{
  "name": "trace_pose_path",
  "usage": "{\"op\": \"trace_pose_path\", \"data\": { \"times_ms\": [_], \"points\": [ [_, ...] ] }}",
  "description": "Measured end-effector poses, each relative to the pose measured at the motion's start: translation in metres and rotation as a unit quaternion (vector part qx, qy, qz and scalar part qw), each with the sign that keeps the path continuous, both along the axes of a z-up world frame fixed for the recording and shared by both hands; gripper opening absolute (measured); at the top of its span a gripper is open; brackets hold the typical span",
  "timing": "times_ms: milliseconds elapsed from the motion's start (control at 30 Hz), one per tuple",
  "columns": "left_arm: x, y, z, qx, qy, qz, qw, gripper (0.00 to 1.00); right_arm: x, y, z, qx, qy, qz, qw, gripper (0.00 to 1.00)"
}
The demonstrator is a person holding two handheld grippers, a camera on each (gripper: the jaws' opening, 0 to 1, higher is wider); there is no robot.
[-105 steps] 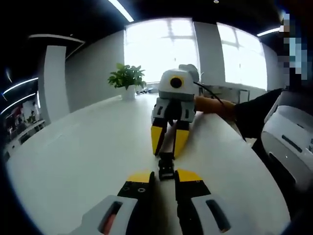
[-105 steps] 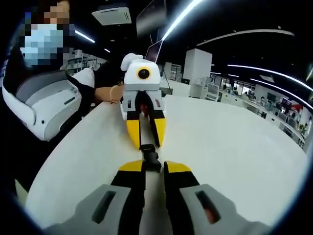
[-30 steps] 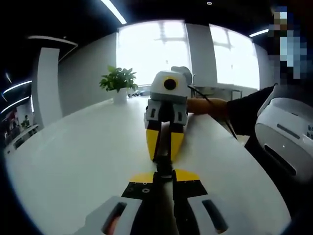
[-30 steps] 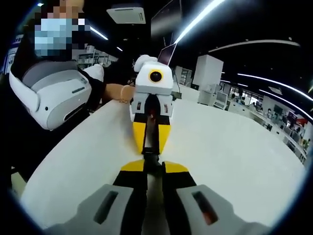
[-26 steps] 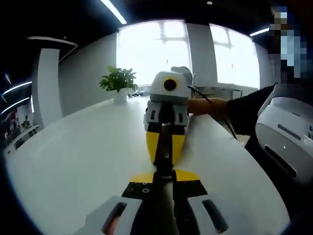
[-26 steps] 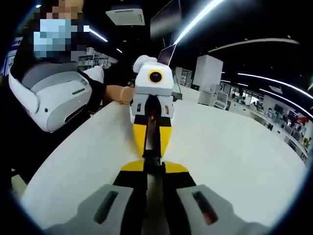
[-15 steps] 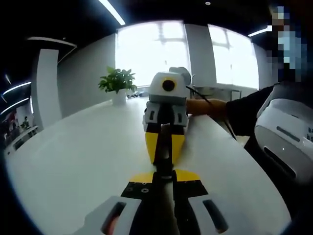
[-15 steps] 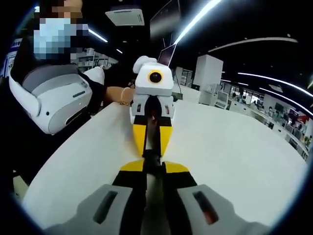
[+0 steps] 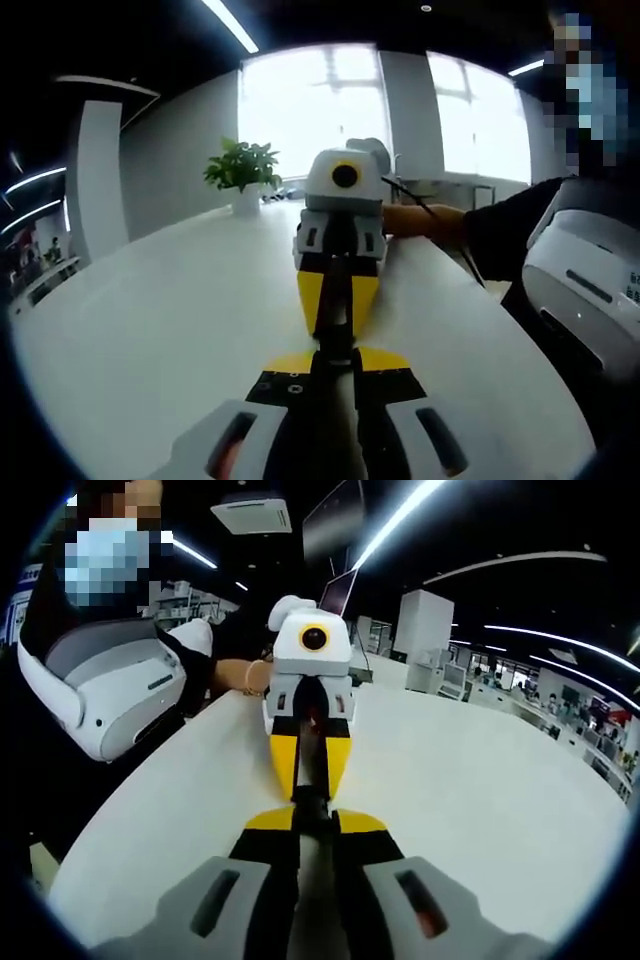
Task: Snap the two parts of the plastic buckle together until the buckle closes and remains connected.
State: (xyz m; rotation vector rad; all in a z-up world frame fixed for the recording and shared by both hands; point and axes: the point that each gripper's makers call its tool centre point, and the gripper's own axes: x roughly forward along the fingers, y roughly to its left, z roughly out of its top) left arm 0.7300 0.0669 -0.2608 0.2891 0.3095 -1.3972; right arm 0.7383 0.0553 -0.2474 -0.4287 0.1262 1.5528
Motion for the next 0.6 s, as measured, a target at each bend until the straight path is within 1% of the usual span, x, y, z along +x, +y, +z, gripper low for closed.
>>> {"op": "trace_pose_path", "data": {
  "times_ms": [100, 167, 367, 500, 600],
  "points": [
    [-0.0002, 0.0001, 0.0003, -0.003, 0.001, 0.000, 1.0000, 0.11, -0.0007, 0.0000, -0.0004, -0.001, 0.000, -0.001, 1.0000, 0.12],
    [-0.0005, -0.0005, 0.0002, -0.005, 0.003, -0.001, 1.0000, 0.11, -0.0016, -0.0004, -0.0003, -0.005, -0.007, 0.000, 1.0000, 0.12],
    [-0.0008, -0.0008, -0.0001, -0.013, 0.015, -0.001, 0.9998, 0.12, -0.0020, -0.0005, -0.0005, -0.008, -0.012, -0.001, 0.9999, 0.12],
    [-0.0014, -0.0016, 0.0000, -0.016, 0.018, -0.001, 0.9997, 0.12, -0.0027, -0.0003, 0.0000, -0.013, -0.024, -0.001, 0.9996, 0.12],
    [-0.0009, -0.0014, -0.0001, -0.022, 0.025, -0.002, 0.9995, 0.12, -0.0026, 0.0003, -0.0002, -0.014, -0.025, -0.001, 0.9996, 0.12]
  ]
}}
